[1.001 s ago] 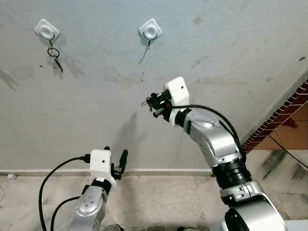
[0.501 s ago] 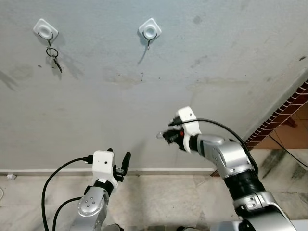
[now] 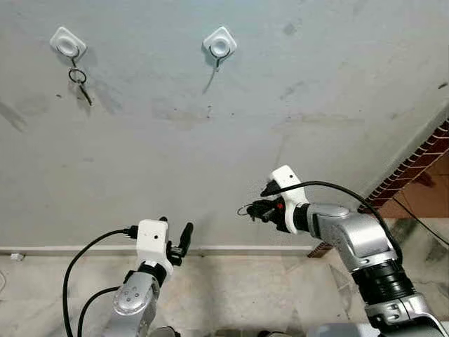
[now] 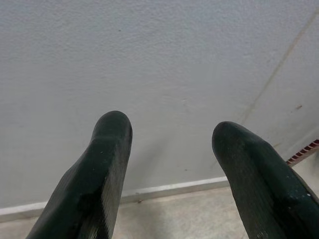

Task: Hang keys on a hook

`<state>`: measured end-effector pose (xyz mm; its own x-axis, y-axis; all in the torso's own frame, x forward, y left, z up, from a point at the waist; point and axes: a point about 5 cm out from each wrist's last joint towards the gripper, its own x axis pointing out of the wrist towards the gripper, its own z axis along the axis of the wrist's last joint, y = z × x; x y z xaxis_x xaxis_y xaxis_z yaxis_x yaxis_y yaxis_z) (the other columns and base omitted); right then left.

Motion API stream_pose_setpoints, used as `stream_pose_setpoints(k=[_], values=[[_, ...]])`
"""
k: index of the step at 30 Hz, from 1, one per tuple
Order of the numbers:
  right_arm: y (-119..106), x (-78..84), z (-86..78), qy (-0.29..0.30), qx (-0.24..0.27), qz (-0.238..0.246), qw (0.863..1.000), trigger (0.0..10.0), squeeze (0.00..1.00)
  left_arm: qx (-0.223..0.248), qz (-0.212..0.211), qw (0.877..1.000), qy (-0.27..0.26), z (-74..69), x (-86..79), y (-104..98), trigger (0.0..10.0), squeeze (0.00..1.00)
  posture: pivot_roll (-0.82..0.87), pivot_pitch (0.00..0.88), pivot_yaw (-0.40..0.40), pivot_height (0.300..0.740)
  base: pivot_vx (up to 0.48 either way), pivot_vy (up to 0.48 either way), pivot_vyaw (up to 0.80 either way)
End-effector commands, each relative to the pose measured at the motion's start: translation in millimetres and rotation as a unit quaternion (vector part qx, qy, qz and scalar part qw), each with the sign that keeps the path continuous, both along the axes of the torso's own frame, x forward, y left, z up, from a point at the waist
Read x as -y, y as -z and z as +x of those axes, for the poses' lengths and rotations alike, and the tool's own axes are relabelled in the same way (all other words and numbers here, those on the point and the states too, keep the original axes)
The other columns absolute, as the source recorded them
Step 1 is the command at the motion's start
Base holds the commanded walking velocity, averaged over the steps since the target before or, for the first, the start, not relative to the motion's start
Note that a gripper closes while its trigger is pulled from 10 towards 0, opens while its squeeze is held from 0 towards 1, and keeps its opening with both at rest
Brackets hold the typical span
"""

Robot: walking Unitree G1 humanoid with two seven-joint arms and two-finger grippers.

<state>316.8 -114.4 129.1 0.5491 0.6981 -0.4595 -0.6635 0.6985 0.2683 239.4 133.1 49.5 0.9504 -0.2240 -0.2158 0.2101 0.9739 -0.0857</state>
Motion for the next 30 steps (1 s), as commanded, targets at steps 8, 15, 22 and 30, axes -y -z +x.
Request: stream_pose_setpoints(k=[8, 15, 22, 30], values=[[-55, -27.4, 35.2, 0.053, 0.025, 0.137, 0.989, 10.0, 0.00, -0.003, -0.003, 1.000, 0.011, 0.2, 3.6, 0, 10.0, 0.00, 0.08, 0.169, -0.017, 0.740, 0.000, 0.000, 0.00], [-81, -46.3, 47.4, 0.062, 0.035, 0.190, 0.979, 10.0, 0.00, -0.003, -0.004, 1.000, 0.007, -1.3, 3.8, -1, 10.0, 0.00, 0.09, 0.167, -0.023, 0.740, 0.000, 0.000, 0.00], [-110, -47.4, 68.8, 0.129, 0.095, 0.240, 0.958, 10.0, 0.00, -0.005, -0.004, 1.000, 0.009, -1.2, 3.9, 0, 10.0, 0.00, 0.09, 0.164, -0.020, 0.740, 0.000, 0.000, 0.00], [-129, -51.9, 74.4, 0.138, 0.116, 0.263, 0.948, 10.0, 0.00, -0.004, -0.004, 1.000, 0.013, 1.0, 4.0, -1, 10.0, 0.00, 0.09, 0.159, -0.014, 0.740, 0.000, 0.000, 0.00]])
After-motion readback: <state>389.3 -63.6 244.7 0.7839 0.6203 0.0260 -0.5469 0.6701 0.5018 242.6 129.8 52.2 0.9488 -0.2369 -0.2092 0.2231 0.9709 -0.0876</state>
